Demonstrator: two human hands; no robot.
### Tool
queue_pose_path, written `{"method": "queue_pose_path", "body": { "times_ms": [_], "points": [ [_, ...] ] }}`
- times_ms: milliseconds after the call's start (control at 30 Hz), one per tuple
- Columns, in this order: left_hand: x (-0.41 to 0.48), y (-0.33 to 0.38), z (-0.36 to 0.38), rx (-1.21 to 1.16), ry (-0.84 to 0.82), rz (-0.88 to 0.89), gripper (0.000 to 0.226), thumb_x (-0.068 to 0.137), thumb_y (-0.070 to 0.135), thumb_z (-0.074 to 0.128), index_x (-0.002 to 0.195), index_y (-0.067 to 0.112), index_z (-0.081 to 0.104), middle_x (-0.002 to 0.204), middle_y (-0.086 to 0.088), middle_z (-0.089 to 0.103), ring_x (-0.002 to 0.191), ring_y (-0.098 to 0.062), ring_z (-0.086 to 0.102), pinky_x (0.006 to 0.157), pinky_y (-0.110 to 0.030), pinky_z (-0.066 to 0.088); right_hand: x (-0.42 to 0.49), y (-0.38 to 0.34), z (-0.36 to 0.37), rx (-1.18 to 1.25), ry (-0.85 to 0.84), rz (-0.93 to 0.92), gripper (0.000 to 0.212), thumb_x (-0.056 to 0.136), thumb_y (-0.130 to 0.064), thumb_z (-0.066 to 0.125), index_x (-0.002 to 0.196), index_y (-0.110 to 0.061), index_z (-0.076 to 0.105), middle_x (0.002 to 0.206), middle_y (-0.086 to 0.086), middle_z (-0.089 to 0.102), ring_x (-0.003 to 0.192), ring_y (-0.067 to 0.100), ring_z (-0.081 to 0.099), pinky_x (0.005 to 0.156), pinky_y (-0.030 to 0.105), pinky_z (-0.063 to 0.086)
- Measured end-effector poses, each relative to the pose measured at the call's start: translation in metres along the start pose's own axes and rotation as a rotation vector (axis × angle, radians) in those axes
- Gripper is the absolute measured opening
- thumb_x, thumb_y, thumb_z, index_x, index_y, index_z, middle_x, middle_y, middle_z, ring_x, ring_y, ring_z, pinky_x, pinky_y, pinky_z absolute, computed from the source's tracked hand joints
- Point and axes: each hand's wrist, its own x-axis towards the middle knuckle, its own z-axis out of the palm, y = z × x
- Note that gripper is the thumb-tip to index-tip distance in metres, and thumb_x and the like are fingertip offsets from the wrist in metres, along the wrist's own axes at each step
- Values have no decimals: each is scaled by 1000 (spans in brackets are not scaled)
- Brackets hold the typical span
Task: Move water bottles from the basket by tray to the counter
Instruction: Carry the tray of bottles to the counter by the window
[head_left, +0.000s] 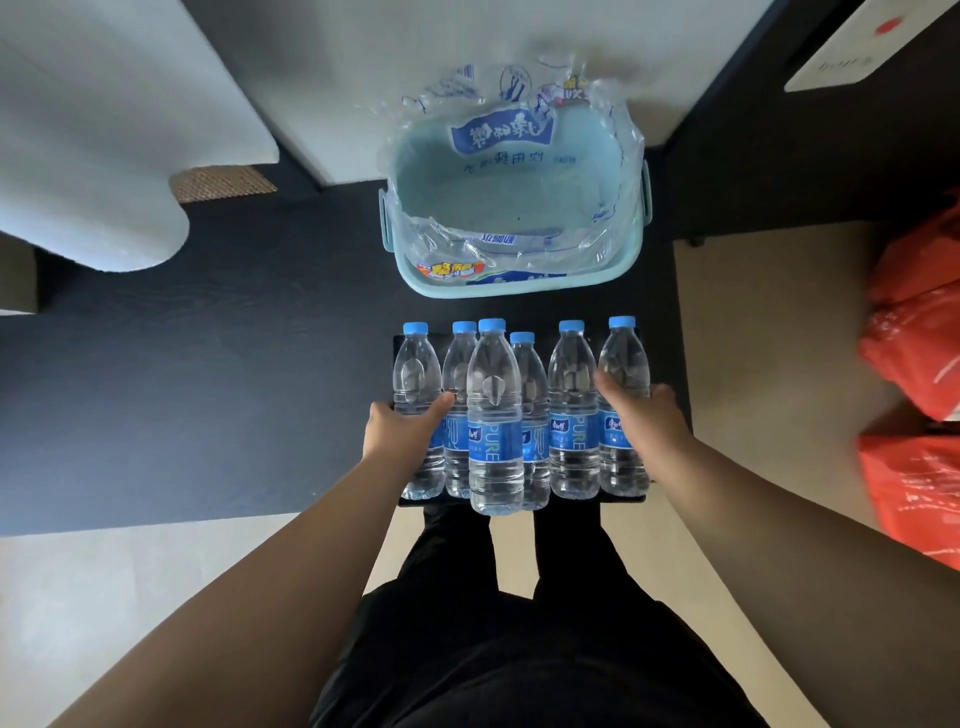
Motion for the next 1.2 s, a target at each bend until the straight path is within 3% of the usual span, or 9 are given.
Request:
{"method": "queue_pose_path", "body": {
  "times_ms": [200,333,533,633,733,833,1067,1200],
  "points": [
    [-19,15,-35,30,59,113,104,67,78,76,138,8,47,123,-9,64,101,-27,65,78,-40,54,-35,-35,-9,-126,-7,-109,107,69,-87,69,138,-11,38,92,-4,56,74,11,58,52,26,40],
    [-32,28,-61,-9,73,144,104,66,79,76,138,8,49,121,-8,65,99,-27,66,80,-42,57,-58,-60,-11,-148,24,-170,105,67,-89,67,132,-10,42,95,1,64,73,15,65,50,27,44],
    [-48,45,-102,-46,76,198,99,66,78,76,131,8,51,104,-4,65,83,-21,66,67,-37,56,-99,-89,-12,-158,53,-206,135,48,-103,57,147,-13,35,124,9,63,95,28,67,75,43,57],
    [-55,50,-123,-59,78,234,105,66,79,76,137,8,46,105,-3,63,78,-17,65,58,-32,50,-117,-100,-2,-133,108,-245,128,53,-100,59,143,-12,38,123,11,64,99,31,68,86,51,58],
    [-58,48,-143,-66,87,261,109,66,79,76,141,8,43,107,-3,64,77,-16,65,52,-30,46,-132,-108,11,-138,153,-274,117,65,-93,62,144,-10,36,126,12,62,101,31,67,81,46,58],
    [-60,40,-164,-73,108,276,109,66,80,75,142,8,43,100,0,63,73,-14,66,49,-28,46,-146,-112,24,-168,182,-301,109,70,-91,61,141,-11,37,123,11,64,94,29,67,64,35,50],
    [-70,11,-197,-77,165,275,101,67,80,74,137,12,47,86,5,65,62,-9,66,41,-21,43,-176,-107,54,-165,163,-331,101,76,-84,64,141,-12,36,118,10,64,90,27,67,66,35,52],
    [-80,-11,-201,-108,191,246,83,65,81,74,117,19,53,85,4,68,62,-12,69,46,-25,46,-187,-99,64,-215,173,-361,108,74,-87,62,146,-13,33,129,11,61,90,24,61,64,35,48]
  ]
}}
